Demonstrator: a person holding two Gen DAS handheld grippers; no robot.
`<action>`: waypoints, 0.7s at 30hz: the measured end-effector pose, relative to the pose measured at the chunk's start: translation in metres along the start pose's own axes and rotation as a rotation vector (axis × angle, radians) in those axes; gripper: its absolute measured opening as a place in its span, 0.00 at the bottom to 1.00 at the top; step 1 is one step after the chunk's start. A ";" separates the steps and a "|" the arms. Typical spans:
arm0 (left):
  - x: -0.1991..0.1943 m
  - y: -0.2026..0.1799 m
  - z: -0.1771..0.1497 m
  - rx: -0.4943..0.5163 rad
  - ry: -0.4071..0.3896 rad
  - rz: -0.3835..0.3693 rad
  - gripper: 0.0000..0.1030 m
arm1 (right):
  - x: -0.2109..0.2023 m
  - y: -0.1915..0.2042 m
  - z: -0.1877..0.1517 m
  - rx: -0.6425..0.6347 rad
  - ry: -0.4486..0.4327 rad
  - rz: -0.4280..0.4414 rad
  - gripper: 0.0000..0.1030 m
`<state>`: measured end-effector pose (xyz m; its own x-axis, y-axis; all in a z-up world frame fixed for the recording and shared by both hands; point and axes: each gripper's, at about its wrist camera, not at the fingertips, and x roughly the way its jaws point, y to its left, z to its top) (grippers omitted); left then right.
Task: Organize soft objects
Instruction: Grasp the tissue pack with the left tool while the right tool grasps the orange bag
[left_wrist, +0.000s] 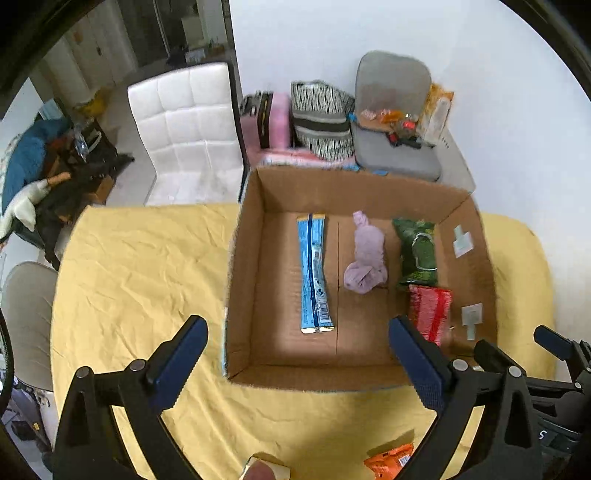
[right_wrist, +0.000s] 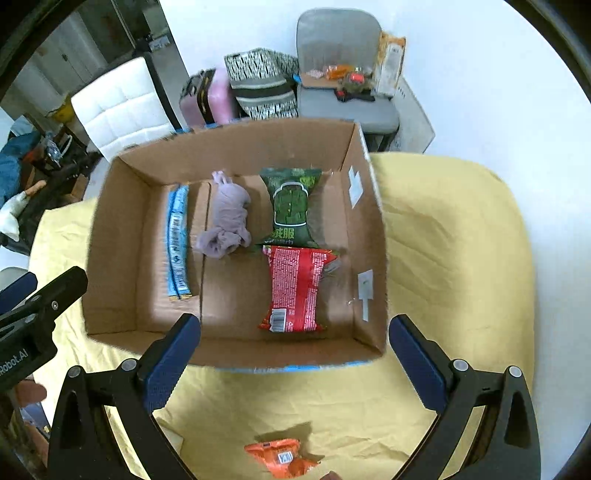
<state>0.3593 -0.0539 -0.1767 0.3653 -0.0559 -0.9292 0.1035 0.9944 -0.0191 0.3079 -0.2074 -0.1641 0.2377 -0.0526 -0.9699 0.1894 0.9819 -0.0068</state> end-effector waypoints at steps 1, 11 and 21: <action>-0.009 0.000 -0.002 0.001 -0.018 0.004 0.98 | -0.010 -0.001 -0.003 0.000 -0.016 0.000 1.00; -0.081 -0.001 -0.035 0.002 -0.115 0.009 0.98 | -0.086 -0.010 -0.039 0.008 -0.131 0.036 1.00; -0.116 0.001 -0.077 -0.040 -0.142 0.069 0.98 | -0.119 -0.014 -0.073 -0.001 -0.144 0.127 1.00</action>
<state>0.2463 -0.0393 -0.0974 0.4978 0.0039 -0.8673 0.0373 0.9990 0.0258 0.2073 -0.2014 -0.0667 0.3934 0.0462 -0.9182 0.1482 0.9825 0.1129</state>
